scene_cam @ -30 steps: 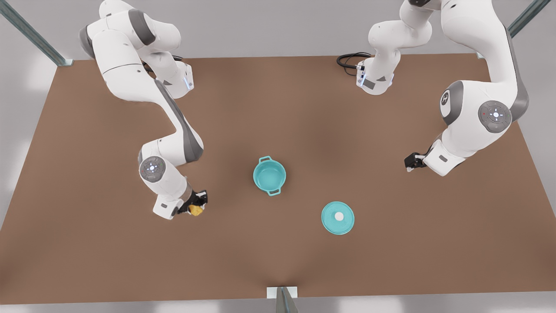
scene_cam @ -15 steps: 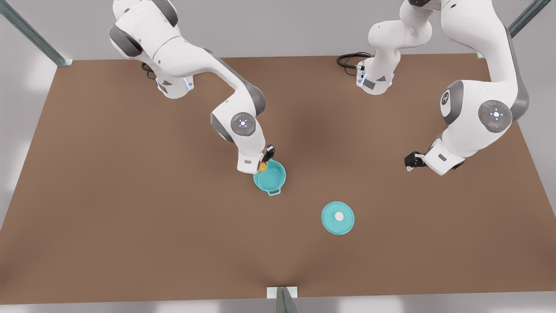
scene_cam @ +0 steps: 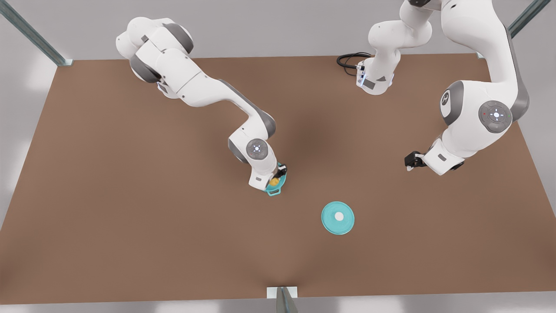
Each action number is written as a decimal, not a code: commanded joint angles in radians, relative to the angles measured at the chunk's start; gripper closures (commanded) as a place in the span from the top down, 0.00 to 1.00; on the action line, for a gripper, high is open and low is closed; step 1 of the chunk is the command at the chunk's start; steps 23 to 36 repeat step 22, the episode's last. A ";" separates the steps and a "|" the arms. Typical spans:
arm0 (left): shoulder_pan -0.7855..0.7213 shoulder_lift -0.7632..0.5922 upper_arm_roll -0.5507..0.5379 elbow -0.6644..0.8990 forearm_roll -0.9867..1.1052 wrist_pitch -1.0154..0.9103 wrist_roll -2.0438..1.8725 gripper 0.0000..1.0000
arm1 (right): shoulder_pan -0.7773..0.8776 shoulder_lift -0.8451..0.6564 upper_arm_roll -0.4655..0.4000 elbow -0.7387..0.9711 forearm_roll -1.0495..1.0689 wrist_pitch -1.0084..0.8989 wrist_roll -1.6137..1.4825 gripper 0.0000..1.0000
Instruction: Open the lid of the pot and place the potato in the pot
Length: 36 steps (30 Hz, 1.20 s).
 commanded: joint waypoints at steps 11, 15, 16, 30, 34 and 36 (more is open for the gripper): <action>-0.018 0.008 -0.002 0.020 0.052 0.000 0.021 1.00 | -0.156 -0.167 -0.003 0.008 -0.023 -0.134 0.101 1.00; -0.019 0.008 0.000 0.025 0.026 -0.002 0.015 1.00 | -0.498 -0.311 -0.011 0.008 -0.135 -0.328 -0.551 1.00; -0.019 0.008 0.000 0.025 0.026 -0.002 0.015 1.00 | -0.572 -0.315 -0.008 0.006 -0.130 -0.328 -0.640 1.00; -0.019 0.008 0.000 0.024 0.024 -0.003 0.015 1.00 | -0.802 -0.566 -0.005 -0.419 -0.020 -0.107 -0.680 0.98; -0.019 0.008 0.000 0.024 0.024 -0.003 0.015 1.00 | -0.802 -0.566 -0.005 -0.419 -0.020 -0.107 -0.680 0.98; -0.019 0.008 0.000 0.024 0.024 -0.003 0.015 1.00 | -0.802 -0.566 -0.005 -0.419 -0.020 -0.107 -0.680 0.98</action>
